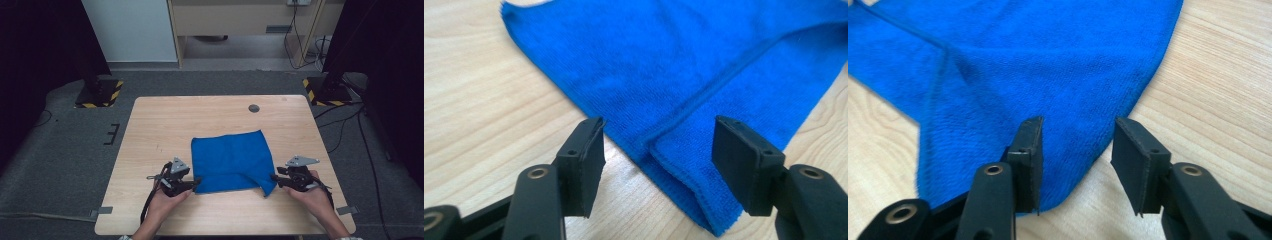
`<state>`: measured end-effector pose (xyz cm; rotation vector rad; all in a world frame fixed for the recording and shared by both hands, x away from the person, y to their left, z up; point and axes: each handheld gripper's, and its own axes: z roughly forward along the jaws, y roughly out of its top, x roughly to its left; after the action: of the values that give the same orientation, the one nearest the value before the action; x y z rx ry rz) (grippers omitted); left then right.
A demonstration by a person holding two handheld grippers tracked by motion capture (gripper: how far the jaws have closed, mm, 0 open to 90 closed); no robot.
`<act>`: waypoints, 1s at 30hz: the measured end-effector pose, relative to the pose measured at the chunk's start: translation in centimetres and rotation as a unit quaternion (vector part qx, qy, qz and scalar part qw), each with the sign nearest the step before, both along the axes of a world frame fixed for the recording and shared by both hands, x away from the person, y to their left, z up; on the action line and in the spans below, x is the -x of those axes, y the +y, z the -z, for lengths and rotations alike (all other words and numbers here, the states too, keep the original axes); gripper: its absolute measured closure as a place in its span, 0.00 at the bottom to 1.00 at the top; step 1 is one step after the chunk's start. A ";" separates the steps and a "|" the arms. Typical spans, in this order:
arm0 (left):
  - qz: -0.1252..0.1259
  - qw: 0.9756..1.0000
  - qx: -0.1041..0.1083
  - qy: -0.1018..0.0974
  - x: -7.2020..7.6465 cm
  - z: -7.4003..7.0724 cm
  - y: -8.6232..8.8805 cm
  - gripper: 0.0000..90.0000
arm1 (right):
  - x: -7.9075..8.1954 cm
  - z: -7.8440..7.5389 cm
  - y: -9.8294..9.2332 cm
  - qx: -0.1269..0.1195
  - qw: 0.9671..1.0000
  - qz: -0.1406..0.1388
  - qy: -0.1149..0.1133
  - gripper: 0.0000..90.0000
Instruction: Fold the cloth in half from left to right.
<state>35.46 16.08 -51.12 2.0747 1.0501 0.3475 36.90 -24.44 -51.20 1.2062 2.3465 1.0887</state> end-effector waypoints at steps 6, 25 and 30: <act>0.004 1.000 -0.025 0.002 -0.3 1.0 -0.7 0.42 | -0.7 0.7 0.5 0.016 1.000 0.008 0.001 0.58; -0.009 0.999 -0.045 -0.006 -2.3 1.7 0.2 0.46 | -0.2 1.1 2.3 0.058 0.998 -0.017 0.014 0.66; -0.002 0.999 -0.049 -0.008 -1.8 1.7 0.2 0.48 | 0.1 0.3 2.2 0.043 0.999 -0.011 0.004 0.67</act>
<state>37.31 16.31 -52.78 2.1538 1.0475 0.4244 36.76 -22.24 -51.51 1.1589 2.3922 0.9795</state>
